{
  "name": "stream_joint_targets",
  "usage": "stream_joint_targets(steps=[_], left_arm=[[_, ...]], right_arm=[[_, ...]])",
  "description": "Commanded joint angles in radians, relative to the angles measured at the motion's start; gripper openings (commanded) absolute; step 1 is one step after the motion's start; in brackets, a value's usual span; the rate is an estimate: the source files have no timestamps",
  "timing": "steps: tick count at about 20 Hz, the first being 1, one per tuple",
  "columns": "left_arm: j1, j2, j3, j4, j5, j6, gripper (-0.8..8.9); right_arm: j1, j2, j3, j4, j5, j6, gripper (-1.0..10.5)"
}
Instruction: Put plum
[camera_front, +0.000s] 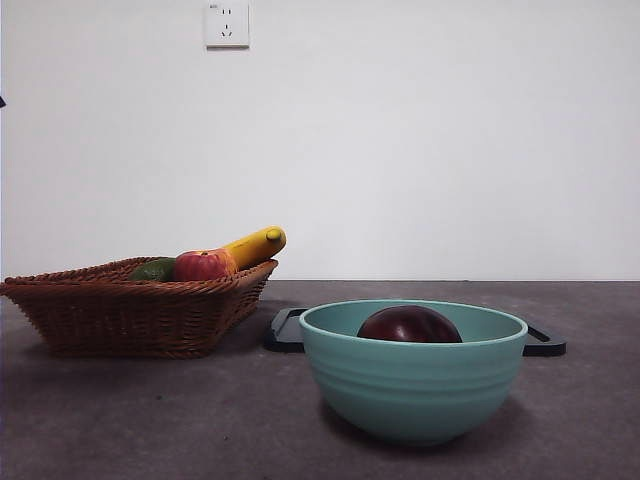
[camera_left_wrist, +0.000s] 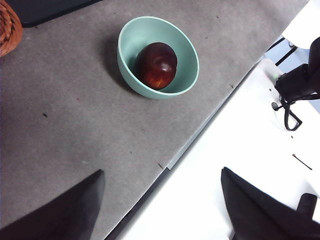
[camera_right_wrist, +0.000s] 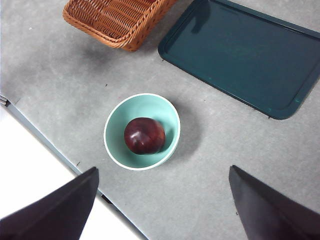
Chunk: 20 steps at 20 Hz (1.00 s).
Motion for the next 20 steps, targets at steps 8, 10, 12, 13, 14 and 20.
stream_joint_targets(steps=[8,10,12,13,14,20], left_arm=[[-0.004,0.006,0.007,0.017,0.005,-0.002,3.73],[-0.004,0.006,0.007,0.018,0.005,-0.001,3.73],[-0.004,0.006,0.007,0.018,0.005,0.001,3.73],[-0.004,0.006,0.007,0.018,0.005,0.001,3.73],[-0.004,0.006,0.007,0.018,0.005,0.001,3.73],[-0.004,0.006,0.007,0.018,0.005,0.001,3.73]], right_arm=[[0.126,0.135,-0.238,0.290,0.001,0.268,4.2],[0.165,0.182,-0.299,0.404,0.011,0.315,4.0],[0.211,0.243,-0.342,0.494,0.069,0.337,3.5],[0.231,0.274,-0.353,0.523,0.091,0.346,3.5],[0.254,0.312,-0.357,0.549,0.114,0.349,3.5],[0.336,0.500,-0.357,0.712,0.249,0.361,2.1]])
